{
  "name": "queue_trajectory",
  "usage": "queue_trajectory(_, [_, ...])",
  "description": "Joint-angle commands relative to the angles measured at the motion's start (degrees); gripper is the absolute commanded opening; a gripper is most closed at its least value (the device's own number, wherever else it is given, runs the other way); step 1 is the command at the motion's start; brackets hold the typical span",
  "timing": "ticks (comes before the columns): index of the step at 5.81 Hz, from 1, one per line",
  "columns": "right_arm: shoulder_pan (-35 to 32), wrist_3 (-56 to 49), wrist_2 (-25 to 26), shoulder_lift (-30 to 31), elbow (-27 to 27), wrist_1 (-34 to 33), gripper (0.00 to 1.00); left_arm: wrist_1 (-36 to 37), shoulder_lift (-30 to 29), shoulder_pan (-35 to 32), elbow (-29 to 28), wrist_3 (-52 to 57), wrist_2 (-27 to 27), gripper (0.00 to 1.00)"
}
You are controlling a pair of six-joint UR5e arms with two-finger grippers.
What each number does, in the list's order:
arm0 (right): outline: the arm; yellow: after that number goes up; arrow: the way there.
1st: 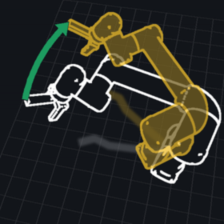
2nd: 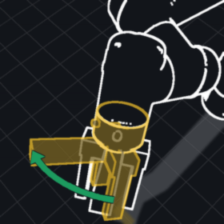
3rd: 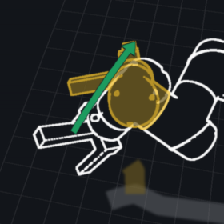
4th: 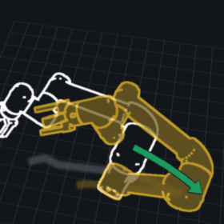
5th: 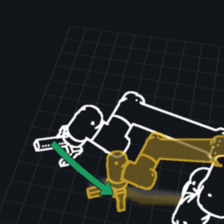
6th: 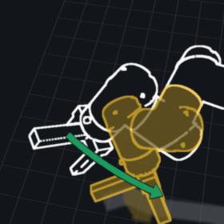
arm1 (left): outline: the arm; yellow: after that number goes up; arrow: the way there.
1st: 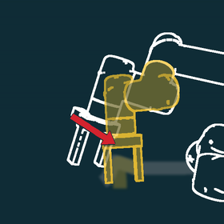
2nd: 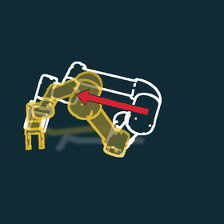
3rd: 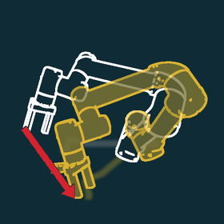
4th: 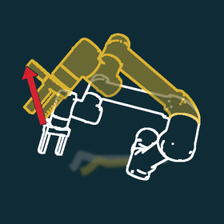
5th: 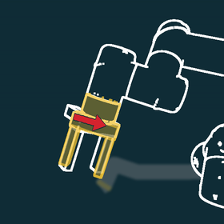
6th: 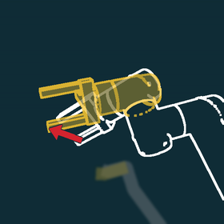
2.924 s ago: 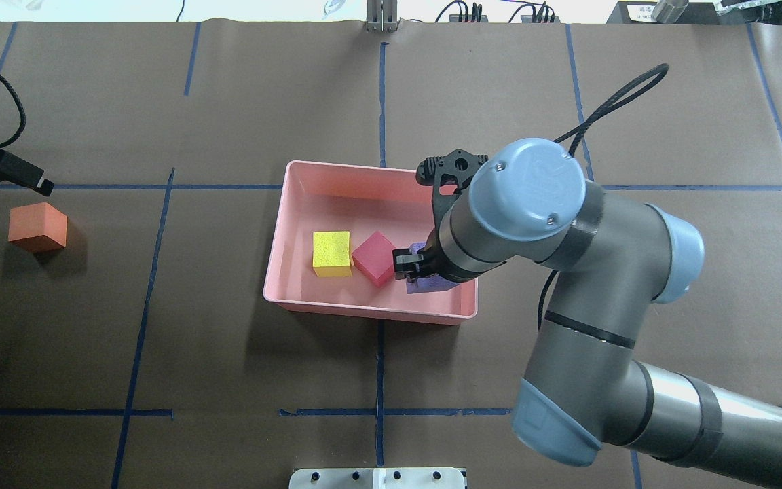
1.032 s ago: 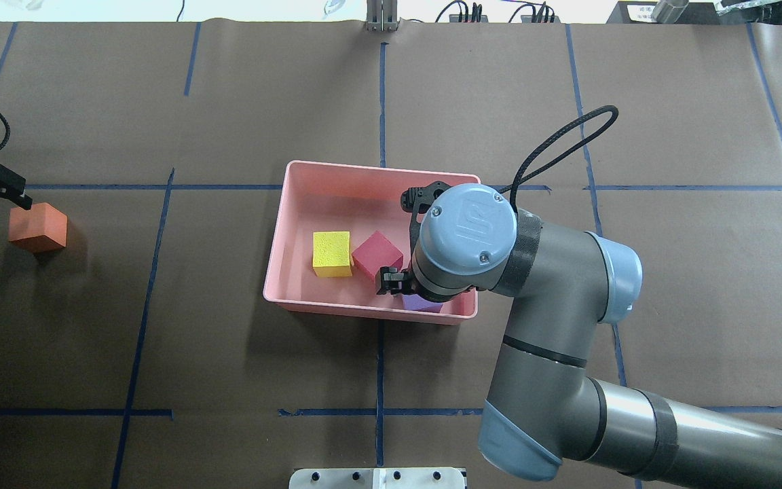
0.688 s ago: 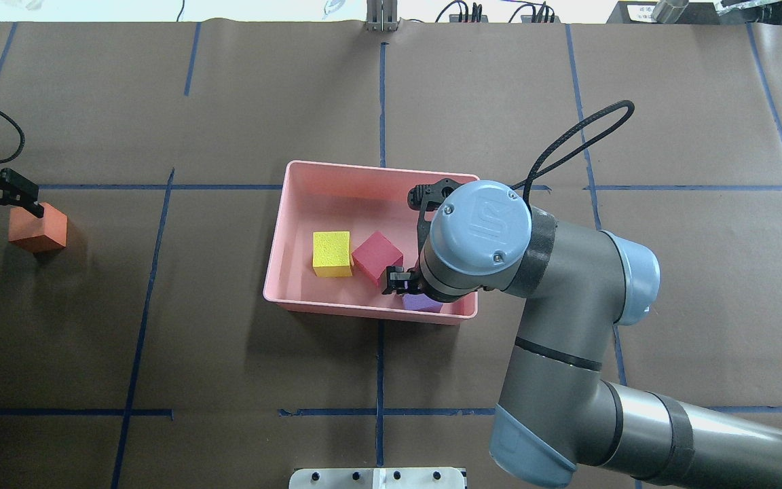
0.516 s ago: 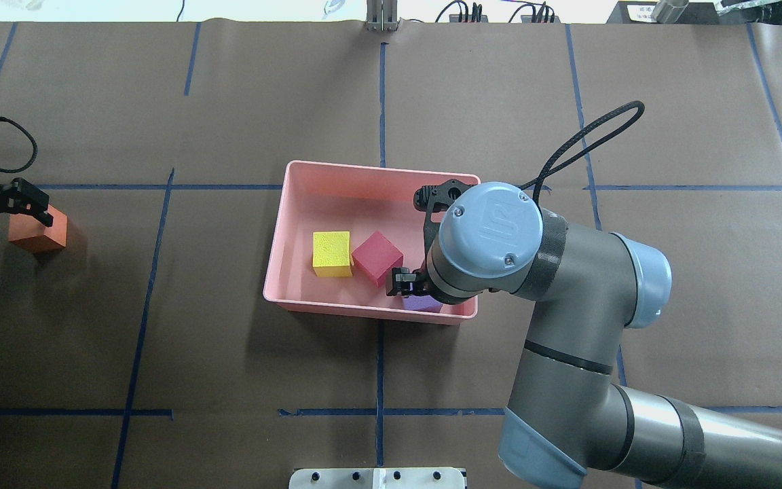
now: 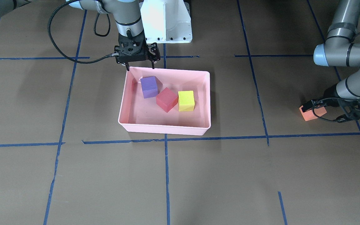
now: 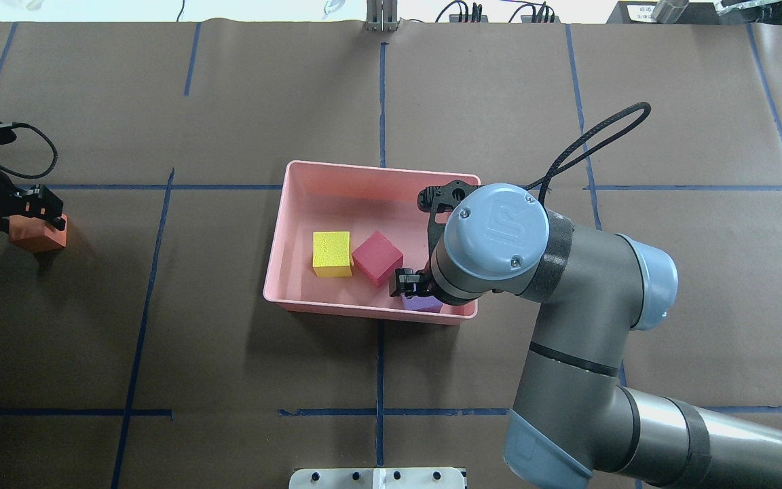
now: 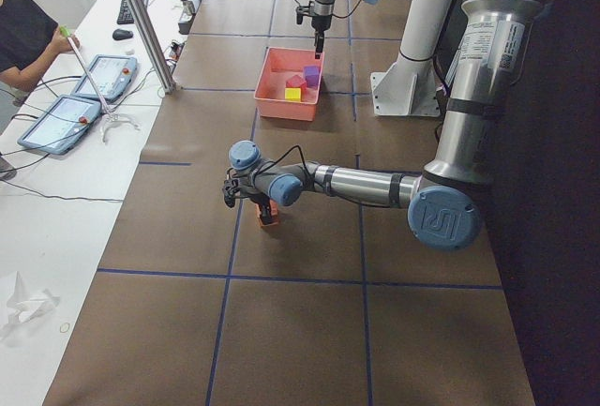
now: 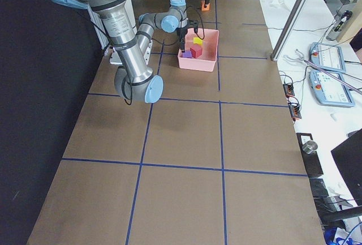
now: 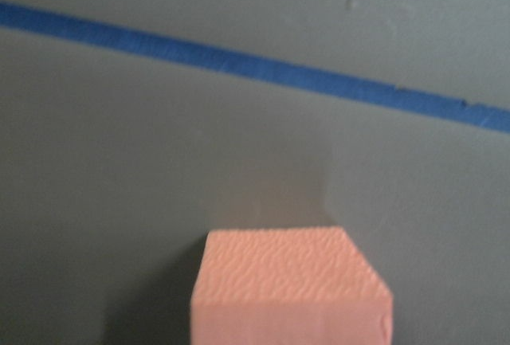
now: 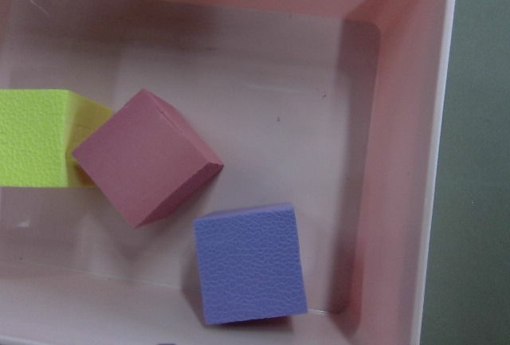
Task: Place blocks into pink bin with both arms
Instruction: 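Grasp and lift the orange cube with the left gripper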
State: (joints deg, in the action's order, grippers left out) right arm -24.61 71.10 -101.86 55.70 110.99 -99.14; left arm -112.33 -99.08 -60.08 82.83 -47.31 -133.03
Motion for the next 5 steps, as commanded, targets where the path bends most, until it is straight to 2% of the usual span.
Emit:
queue_trajectory(1, [0.0, 0.1, 0.1, 0.3, 0.0, 0.0, 1.0, -0.2, -1.2, 0.0, -0.1, 0.0, 2.6, 0.42])
queue_trajectory(2, [0.0, 0.0, 0.2, 0.5, 0.0, 0.0, 1.0, -0.2, -1.4, 0.0, 1.0, -0.2, 3.9, 0.03])
queue_trajectory(4, [-1.0, -0.4, -0.2, 1.9, 2.7, 0.0, 1.0, 1.0, -3.8, 0.3, 12.2, -5.9, 1.5, 0.0])
queue_trajectory(5, [-1.9, -1.0, -0.8, 4.7, 6.5, 0.0, 1.0, 0.8, -11.2, 0.9, 12.9, -18.3, -1.3, 0.0])
